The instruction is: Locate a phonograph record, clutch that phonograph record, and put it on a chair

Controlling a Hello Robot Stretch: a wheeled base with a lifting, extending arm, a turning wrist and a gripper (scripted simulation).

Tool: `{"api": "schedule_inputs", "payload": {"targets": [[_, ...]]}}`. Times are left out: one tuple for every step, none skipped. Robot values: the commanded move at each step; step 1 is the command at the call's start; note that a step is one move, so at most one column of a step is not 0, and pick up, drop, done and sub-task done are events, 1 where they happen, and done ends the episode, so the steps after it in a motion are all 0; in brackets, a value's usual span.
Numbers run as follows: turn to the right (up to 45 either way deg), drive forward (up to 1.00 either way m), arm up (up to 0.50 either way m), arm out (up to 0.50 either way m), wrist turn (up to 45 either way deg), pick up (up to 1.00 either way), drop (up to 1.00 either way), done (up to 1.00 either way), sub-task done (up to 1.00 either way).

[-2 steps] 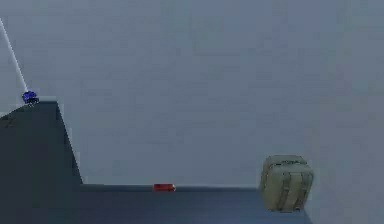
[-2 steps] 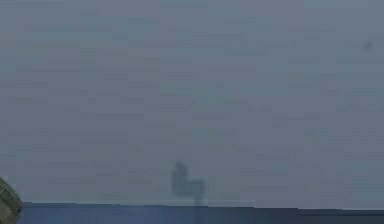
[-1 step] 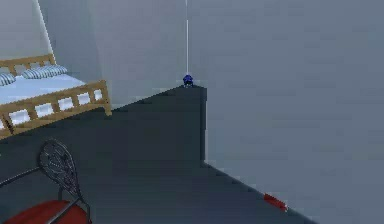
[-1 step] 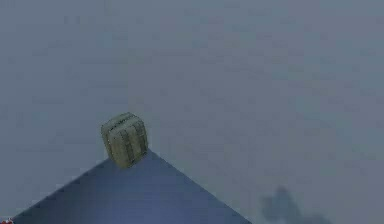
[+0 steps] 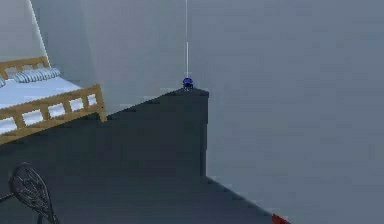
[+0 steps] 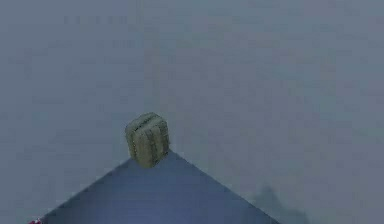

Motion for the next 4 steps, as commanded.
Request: {"api": "schedule_inputs", "payload": {"targets": [[-36.0, 0.00, 0.00, 0.00, 0.0, 0.00, 0.00, 0.00, 0.00], [0.0, 0.55, 0.00, 0.00, 0.0, 0.00, 0.00, 0.00, 0.00], [-45.0, 0.00, 0.00, 0.00, 0.0, 0.00, 0.00, 0.00, 0.00], [-45.0, 0.00, 0.00, 0.00, 0.0, 0.00, 0.00, 0.00, 0.00]]}}
